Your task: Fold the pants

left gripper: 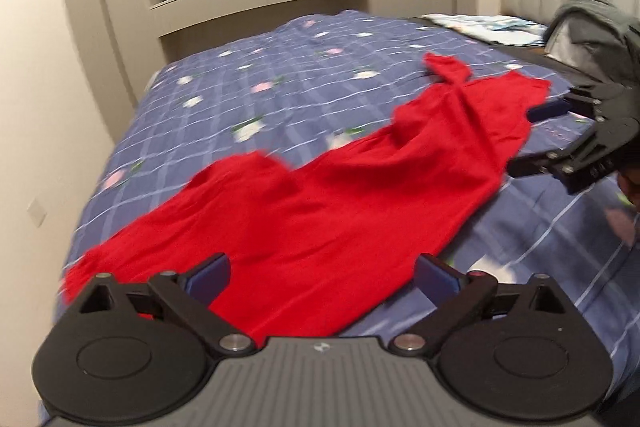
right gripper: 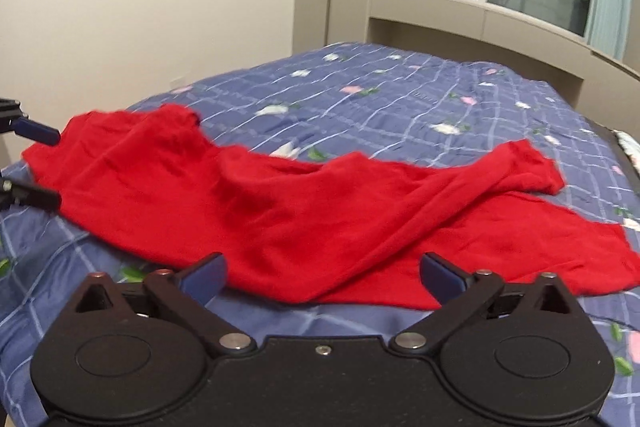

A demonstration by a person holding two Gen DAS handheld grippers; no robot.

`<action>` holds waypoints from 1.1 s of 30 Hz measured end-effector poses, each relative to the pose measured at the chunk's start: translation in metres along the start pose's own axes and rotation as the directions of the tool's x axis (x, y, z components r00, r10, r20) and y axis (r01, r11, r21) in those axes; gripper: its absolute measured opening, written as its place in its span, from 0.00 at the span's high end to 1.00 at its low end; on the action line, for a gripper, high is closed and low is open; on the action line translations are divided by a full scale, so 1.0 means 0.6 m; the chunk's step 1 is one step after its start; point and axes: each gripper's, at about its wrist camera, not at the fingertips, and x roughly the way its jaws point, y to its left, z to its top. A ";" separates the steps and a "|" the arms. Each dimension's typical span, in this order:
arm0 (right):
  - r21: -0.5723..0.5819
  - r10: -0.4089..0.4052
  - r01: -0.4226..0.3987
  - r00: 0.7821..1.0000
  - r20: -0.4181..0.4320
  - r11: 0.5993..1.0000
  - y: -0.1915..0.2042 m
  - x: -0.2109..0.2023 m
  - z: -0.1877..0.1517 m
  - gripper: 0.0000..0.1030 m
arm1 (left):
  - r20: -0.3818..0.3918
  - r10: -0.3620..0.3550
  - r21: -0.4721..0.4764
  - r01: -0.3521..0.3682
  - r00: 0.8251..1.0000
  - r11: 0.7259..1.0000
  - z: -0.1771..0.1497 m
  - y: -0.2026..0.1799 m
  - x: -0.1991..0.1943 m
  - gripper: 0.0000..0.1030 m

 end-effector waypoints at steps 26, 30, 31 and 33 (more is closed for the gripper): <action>0.112 -0.189 0.231 0.936 -0.298 0.966 -0.312 0.280 0.241 0.16 | -0.072 -0.273 0.042 0.276 0.959 0.960 0.170 -0.241 0.236 0.85; 0.069 -0.259 0.307 0.888 -0.381 0.949 -0.319 0.334 0.246 0.16 | -0.091 -0.270 0.025 0.273 0.959 0.962 0.171 -0.236 0.244 1.00; 0.046 -0.289 0.336 0.866 -0.407 0.941 -0.322 0.346 0.245 0.18 | -0.088 -0.269 0.024 0.272 0.959 0.962 0.172 -0.235 0.243 1.00; 0.024 -0.330 0.377 0.836 -0.438 0.926 -0.330 0.365 0.243 0.27 | -0.079 -0.265 0.026 0.268 0.961 0.963 0.175 -0.236 0.238 1.00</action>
